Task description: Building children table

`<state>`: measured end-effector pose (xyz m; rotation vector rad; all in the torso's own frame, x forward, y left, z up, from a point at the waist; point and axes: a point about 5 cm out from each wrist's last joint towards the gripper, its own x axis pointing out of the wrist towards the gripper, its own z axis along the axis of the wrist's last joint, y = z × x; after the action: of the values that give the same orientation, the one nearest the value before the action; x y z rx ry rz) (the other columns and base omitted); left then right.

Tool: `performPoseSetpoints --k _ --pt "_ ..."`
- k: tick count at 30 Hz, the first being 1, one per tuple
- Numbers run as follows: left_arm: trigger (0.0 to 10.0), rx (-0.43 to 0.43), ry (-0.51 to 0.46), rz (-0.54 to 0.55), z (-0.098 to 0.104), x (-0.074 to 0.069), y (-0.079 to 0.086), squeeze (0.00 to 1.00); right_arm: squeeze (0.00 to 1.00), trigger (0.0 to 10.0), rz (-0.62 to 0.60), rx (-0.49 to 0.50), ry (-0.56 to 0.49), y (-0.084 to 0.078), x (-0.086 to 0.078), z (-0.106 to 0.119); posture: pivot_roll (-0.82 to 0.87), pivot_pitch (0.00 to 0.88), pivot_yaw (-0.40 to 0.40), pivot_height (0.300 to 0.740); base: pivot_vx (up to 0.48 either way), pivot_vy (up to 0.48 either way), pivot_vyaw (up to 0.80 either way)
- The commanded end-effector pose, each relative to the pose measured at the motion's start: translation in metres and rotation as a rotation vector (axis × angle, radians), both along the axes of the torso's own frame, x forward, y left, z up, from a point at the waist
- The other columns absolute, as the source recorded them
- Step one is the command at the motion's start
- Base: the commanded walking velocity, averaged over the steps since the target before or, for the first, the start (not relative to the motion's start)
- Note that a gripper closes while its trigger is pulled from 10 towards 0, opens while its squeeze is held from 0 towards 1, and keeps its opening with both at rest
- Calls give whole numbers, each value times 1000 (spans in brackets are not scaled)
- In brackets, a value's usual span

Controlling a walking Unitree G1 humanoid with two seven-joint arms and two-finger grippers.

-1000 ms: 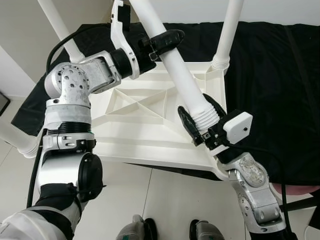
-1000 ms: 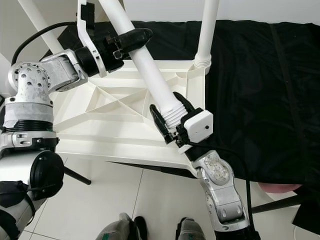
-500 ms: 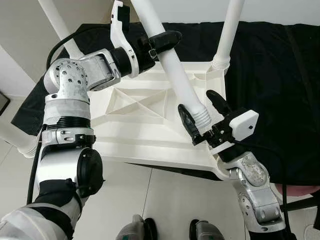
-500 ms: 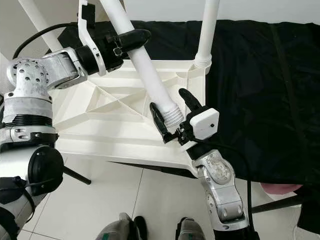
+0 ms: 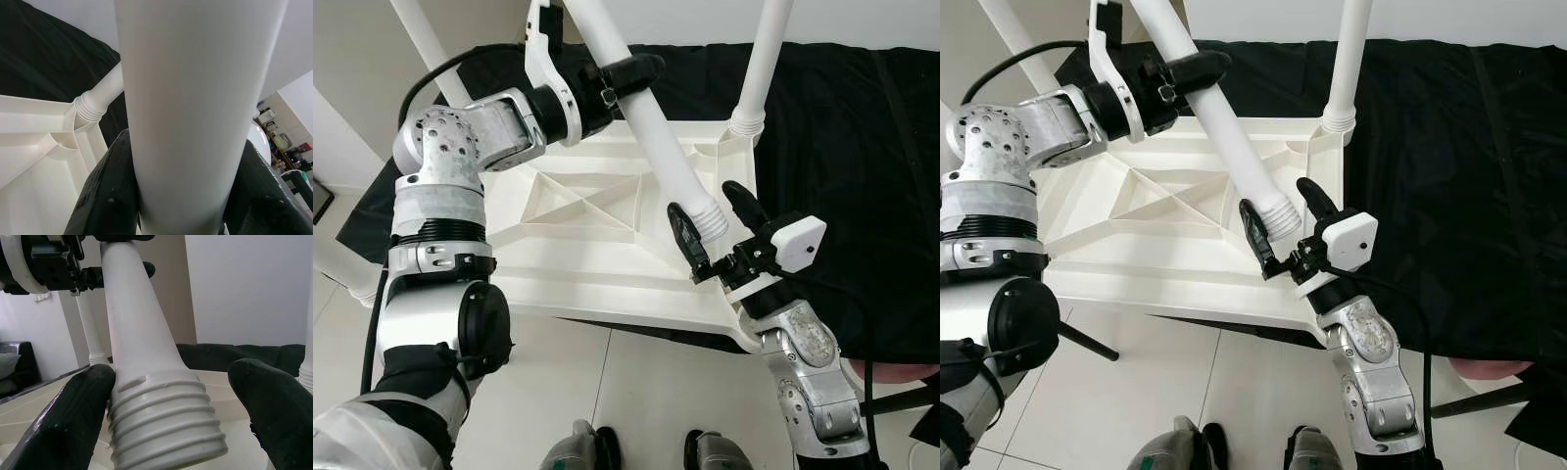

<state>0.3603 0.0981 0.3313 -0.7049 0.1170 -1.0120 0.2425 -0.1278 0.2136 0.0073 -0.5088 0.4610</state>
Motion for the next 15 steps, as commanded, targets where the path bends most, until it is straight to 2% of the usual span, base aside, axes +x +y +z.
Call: performPoseSetpoints --k 1,8,15 --pt "10000 -21 -5 12 7 0 9 0 0 10000 -28 16 1 -4 -2 -2 -65 158 151 740 0 0 0" --pt "10000 -23 6 13 8 1 11 0 0 10000 -56 25 -11 -8 -3 0 -61 156 153 740 0 0 0" --pt "10000 -21 -1 43 11 3 17 0 0 10000 -96 38 33 -16 -1 -5 -54 160 144 740 0 0 0"
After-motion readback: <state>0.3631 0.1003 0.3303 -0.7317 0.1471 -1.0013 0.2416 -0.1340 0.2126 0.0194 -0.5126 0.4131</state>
